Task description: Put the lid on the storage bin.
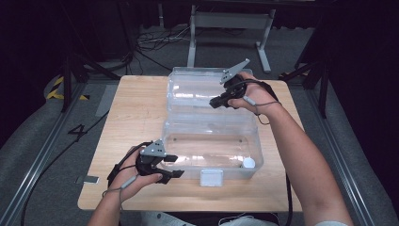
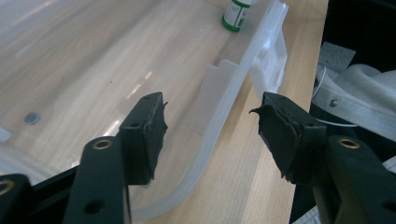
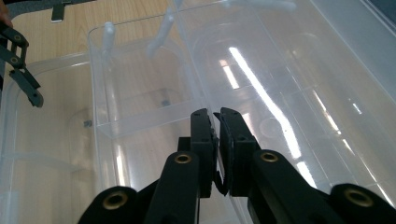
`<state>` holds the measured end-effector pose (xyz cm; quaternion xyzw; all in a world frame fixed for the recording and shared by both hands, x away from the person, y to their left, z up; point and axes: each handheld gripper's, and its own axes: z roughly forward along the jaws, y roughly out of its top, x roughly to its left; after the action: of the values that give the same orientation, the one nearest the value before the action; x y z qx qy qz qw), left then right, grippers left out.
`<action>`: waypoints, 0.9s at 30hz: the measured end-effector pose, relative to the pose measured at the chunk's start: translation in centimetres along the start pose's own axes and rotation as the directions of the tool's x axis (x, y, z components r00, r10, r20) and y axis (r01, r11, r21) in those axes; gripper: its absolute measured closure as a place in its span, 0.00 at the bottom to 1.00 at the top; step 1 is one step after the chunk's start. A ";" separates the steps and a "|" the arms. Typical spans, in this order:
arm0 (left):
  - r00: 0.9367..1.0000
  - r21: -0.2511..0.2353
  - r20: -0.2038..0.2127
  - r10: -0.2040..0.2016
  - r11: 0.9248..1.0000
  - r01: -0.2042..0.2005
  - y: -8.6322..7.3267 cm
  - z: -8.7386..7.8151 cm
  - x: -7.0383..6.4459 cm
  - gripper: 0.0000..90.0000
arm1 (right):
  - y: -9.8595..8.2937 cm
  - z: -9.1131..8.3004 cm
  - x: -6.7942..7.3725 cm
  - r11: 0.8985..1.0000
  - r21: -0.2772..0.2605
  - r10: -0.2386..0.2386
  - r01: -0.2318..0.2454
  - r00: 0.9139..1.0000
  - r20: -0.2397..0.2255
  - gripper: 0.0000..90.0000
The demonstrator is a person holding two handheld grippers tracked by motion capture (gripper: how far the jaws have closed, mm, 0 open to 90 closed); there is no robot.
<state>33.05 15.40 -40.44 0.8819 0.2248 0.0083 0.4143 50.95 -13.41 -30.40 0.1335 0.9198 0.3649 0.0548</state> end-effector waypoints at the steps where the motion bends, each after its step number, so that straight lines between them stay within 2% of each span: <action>1: 1.000 0.002 0.003 0.003 1.000 -0.003 0.0 0.2 0.0 0.50 | 0.0 0.0 0.0 1.000 0.000 0.000 0.000 1.000 0.000 0.95; 5: 1.000 0.025 0.013 0.004 1.000 -0.004 -0.1 0.9 -0.1 0.62 | 0.0 0.0 0.0 1.000 -0.001 0.000 0.000 1.000 0.003 0.95; 9: 1.000 0.020 0.007 0.016 1.000 -0.016 -0.2 1.3 0.0 0.74 | 0.0 0.0 0.0 1.000 -0.003 -0.002 0.002 1.000 0.001 0.95; 11: 0.999 0.016 0.019 0.036 0.999 -0.036 -0.2 1.4 0.0 0.77 | 0.0 0.0 0.1 1.000 0.000 0.001 -0.001 1.000 0.001 0.95; 12: 0.999 0.016 0.019 0.036 0.999 -0.036 -0.2 1.4 0.0 0.78 | 0.0 0.0 0.1 1.000 -0.001 -0.002 0.002 1.000 0.001 0.95; 16: 0.996 0.041 0.004 0.091 0.995 -0.091 0.0 1.9 -0.1 0.80 | 0.0 0.0 0.1 1.000 0.003 -0.005 0.005 1.000 0.004 0.95; 27: 0.997 0.049 0.010 0.081 0.996 -0.081 0.0 2.0 0.0 0.81 | 0.0 -0.1 0.8 1.000 0.011 -0.026 0.025 0.999 0.037 0.95</action>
<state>33.43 13.89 -41.75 0.9002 0.1875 0.0161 0.3927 50.17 -13.23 -30.28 0.1287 0.9221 0.3570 0.0758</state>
